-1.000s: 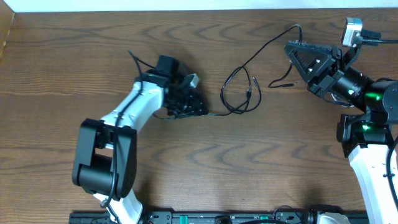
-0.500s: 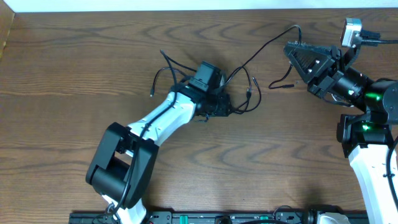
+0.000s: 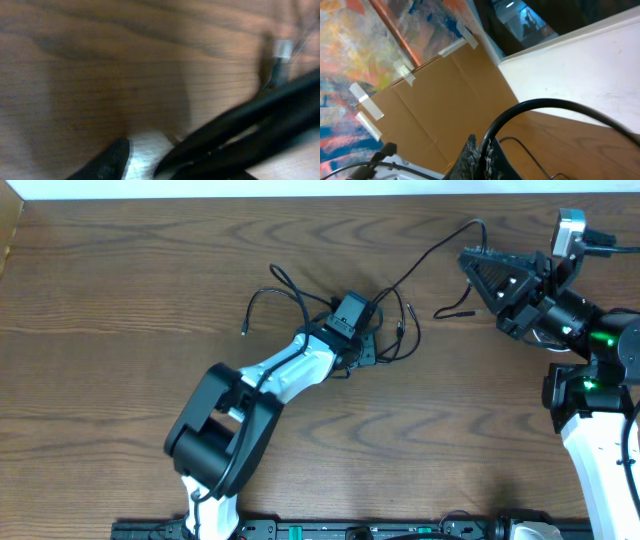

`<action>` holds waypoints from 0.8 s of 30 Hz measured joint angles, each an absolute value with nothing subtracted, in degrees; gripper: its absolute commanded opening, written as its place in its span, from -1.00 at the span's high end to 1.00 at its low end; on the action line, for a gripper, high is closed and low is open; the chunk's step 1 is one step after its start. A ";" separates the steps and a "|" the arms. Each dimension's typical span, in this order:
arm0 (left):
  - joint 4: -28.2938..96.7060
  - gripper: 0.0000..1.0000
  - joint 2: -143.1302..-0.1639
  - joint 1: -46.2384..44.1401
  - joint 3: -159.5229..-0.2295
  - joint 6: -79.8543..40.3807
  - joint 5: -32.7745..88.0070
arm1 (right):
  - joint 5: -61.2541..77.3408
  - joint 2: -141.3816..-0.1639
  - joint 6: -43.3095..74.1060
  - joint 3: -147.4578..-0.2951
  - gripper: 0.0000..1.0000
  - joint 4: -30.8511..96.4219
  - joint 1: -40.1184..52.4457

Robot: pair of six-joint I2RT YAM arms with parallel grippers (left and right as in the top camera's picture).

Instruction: Untangle cables

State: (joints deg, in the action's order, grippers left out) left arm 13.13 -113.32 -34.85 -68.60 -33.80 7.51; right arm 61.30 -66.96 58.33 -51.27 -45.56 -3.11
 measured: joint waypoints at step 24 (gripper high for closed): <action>29.89 0.85 -109.95 -16.34 -68.71 -5.17 19.27 | 61.65 -66.63 45.52 -51.44 0.98 -8.95 -23.94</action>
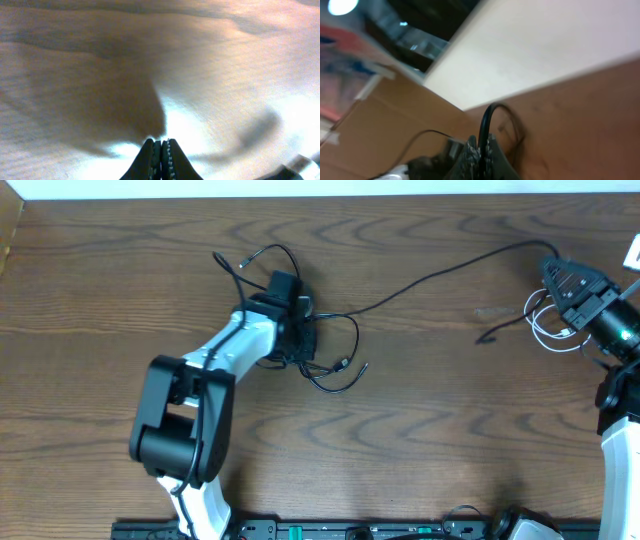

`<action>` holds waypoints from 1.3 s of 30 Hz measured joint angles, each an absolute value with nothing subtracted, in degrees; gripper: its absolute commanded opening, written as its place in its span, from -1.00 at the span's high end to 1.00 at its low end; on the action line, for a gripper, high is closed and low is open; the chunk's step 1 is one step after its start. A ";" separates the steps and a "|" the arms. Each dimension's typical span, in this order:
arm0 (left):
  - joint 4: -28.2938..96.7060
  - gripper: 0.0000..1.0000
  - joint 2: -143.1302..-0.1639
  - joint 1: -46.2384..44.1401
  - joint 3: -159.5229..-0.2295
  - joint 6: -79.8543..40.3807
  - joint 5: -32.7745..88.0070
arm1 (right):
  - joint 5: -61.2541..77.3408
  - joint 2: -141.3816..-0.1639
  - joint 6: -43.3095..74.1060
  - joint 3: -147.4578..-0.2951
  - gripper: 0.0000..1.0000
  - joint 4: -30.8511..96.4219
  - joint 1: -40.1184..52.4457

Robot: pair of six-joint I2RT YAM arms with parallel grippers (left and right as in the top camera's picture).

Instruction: Untangle cables

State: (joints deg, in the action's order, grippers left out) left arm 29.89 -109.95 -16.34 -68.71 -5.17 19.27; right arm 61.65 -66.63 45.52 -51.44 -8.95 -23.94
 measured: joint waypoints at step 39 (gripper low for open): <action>35.33 0.85 -98.39 -20.10 -68.60 16.99 49.23 | 31.14 -81.89 10.22 -51.37 -0.61 25.19 6.96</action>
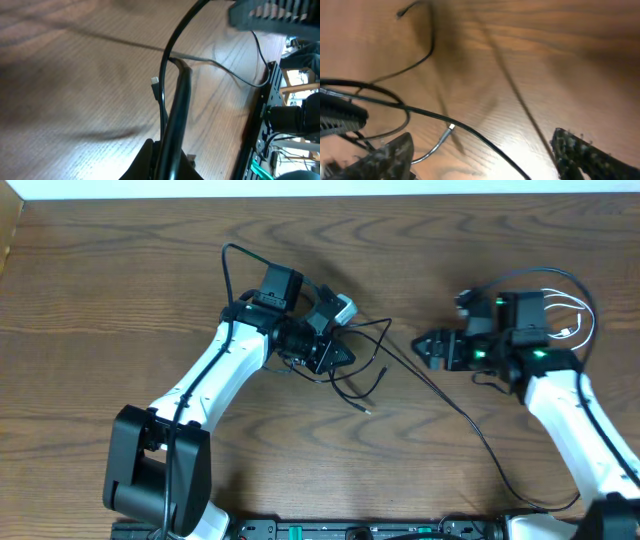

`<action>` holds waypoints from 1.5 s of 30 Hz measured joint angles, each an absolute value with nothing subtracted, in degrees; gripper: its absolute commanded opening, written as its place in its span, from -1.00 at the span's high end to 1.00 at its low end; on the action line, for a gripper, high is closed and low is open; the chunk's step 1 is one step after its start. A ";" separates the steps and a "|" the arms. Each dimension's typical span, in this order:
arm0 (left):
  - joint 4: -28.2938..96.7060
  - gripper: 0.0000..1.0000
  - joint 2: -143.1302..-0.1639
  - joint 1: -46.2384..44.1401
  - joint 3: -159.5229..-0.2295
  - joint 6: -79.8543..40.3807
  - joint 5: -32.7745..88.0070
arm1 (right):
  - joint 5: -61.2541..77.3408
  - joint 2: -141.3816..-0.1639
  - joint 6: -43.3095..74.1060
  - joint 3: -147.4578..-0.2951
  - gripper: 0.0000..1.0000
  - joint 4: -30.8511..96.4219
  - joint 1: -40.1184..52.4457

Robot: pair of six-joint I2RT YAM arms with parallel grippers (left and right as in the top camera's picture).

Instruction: Untangle cables

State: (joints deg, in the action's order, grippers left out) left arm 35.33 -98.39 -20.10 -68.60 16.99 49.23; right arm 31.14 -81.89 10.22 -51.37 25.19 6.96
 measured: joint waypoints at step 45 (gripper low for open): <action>39.03 -0.45 -98.39 -20.47 -68.60 9.87 31.05 | 24.10 -92.49 13.06 -51.37 0.98 -6.87 20.43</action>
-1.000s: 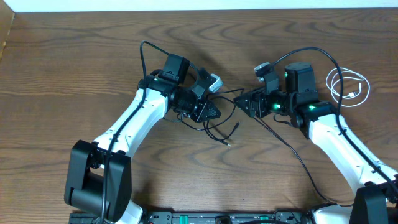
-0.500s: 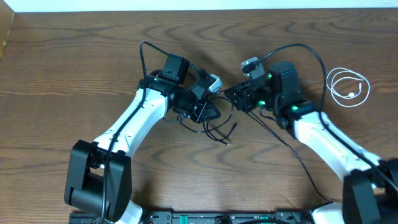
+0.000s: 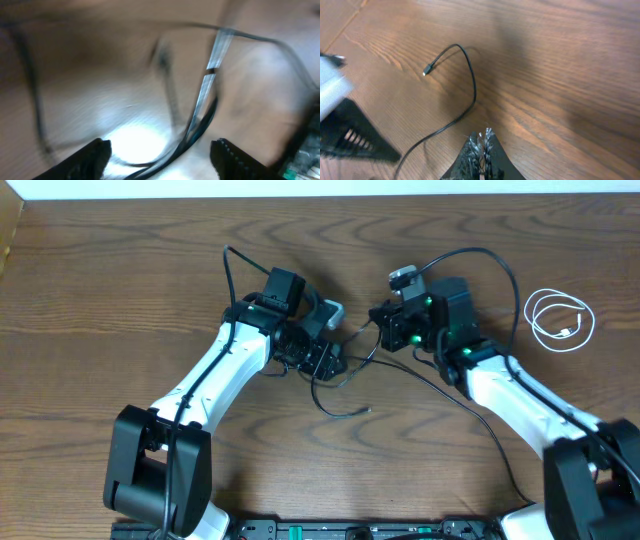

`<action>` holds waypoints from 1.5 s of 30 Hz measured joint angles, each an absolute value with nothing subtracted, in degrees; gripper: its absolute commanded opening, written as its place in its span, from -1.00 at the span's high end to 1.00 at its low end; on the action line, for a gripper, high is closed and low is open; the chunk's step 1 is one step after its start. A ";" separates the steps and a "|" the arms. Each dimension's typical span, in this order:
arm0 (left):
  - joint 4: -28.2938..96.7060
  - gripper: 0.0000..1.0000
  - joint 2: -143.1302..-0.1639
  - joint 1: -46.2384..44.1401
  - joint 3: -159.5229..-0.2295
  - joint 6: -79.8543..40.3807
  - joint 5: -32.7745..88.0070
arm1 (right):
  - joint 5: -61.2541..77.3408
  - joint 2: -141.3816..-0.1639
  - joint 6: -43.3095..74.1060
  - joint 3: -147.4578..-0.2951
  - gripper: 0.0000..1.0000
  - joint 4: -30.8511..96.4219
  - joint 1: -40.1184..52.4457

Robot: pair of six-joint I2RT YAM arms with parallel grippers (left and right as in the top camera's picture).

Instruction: Untangle cables

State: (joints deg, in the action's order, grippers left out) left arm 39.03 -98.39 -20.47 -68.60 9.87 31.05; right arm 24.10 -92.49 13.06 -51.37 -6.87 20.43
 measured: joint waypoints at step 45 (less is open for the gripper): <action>28.10 0.85 -106.65 -18.81 -68.60 2.33 27.92 | 34.15 -76.90 21.52 -51.35 0.98 -4.19 17.93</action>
